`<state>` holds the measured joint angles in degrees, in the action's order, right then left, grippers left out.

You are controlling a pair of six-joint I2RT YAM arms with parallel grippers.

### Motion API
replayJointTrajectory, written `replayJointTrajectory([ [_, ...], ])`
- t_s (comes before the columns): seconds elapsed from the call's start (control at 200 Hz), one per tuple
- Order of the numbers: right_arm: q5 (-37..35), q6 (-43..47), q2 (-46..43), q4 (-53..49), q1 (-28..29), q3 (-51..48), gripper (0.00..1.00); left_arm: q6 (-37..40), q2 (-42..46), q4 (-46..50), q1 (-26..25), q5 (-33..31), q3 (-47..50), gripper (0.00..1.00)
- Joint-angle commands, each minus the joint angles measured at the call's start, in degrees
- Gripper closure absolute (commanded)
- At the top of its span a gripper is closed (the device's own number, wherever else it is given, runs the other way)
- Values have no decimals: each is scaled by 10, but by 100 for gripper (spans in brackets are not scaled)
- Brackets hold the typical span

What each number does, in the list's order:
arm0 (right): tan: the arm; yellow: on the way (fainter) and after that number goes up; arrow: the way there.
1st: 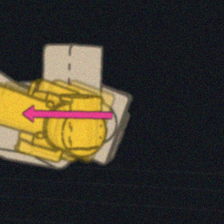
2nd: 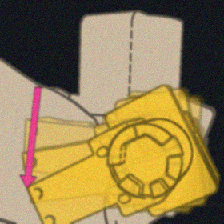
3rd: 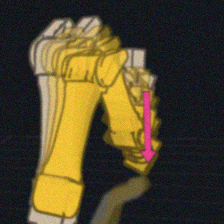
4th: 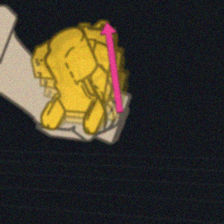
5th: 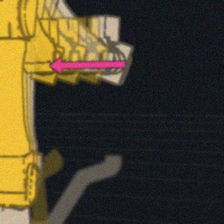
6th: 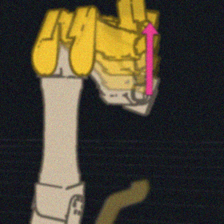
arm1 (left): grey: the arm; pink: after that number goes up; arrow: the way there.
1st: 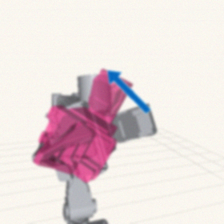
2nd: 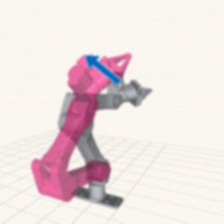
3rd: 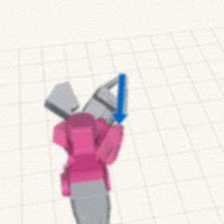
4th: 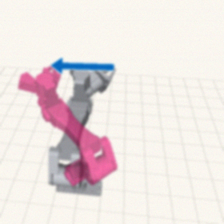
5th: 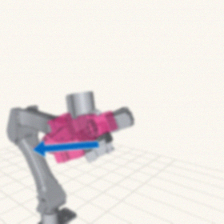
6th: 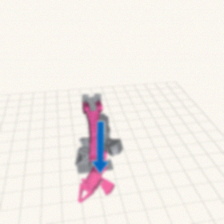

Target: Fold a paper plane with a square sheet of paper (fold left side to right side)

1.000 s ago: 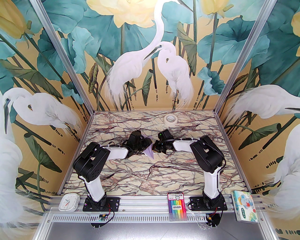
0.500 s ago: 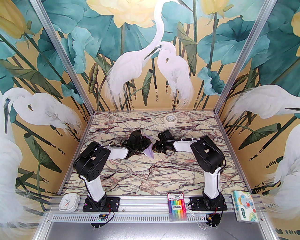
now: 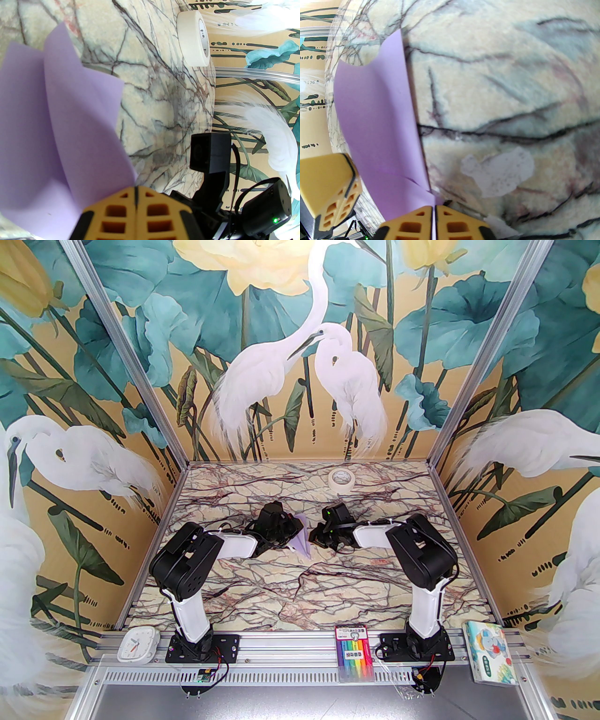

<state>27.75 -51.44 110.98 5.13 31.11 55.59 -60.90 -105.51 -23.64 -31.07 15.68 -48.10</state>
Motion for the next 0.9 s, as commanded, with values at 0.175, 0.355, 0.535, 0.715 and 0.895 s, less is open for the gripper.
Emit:
replayJointTrajectory([
  [0.175,13,-15,-45,69,-7,-36,79,-5,-17,-12,3,22,-2,100],
  [0.355,8,-11,-62,65,-7,-46,68,-5,-16,-13,2,22,-1,100],
  [0.535,10,-17,-55,77,-4,-62,57,-4,-17,-10,0,22,-4,100],
  [0.715,14,-15,-43,94,2,-65,53,-4,-20,-10,-2,23,-8,100],
  [0.895,19,-10,-30,92,8,-51,49,-4,-23,-10,-3,24,-10,100],
])
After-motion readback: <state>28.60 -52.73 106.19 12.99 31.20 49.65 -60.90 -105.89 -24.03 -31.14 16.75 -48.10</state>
